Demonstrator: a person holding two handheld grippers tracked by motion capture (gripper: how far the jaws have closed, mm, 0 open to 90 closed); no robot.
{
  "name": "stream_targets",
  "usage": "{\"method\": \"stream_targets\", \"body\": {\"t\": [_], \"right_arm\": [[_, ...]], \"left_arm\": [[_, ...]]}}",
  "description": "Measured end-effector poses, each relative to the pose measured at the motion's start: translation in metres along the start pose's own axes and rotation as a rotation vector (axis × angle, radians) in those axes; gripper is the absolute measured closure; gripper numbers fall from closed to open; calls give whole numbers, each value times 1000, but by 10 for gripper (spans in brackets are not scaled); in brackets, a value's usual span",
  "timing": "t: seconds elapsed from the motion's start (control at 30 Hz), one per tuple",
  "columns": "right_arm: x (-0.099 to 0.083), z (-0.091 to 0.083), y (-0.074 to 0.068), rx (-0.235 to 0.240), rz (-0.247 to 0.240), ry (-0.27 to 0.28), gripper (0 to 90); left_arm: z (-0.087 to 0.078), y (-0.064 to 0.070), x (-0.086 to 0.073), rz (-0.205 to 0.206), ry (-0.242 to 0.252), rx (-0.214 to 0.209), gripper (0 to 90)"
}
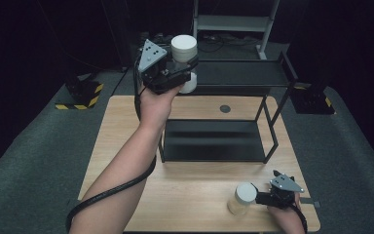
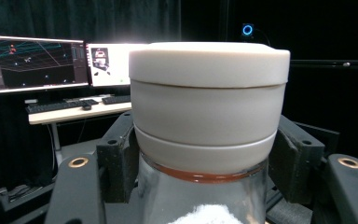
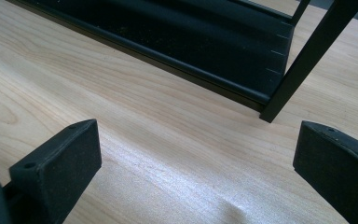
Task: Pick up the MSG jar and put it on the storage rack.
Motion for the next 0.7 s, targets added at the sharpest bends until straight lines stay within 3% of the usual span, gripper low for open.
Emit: {"method": "stream_targets", "body": {"t": [0.7], "right_arm": [[-1,-1,1,5,4,6,1]], "left_arm": [[27,-13,0,-3,-25,58,354]]}}
Point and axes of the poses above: each handheld gripper's, and its own axes: z roughly forward along the jaws, x roughly out of its top, y roughly to its right, the point moved 8 cm from there along z, roughly forward along the jaws, and after that the axes turned 5 degrees about z, right-handed, at the moved point
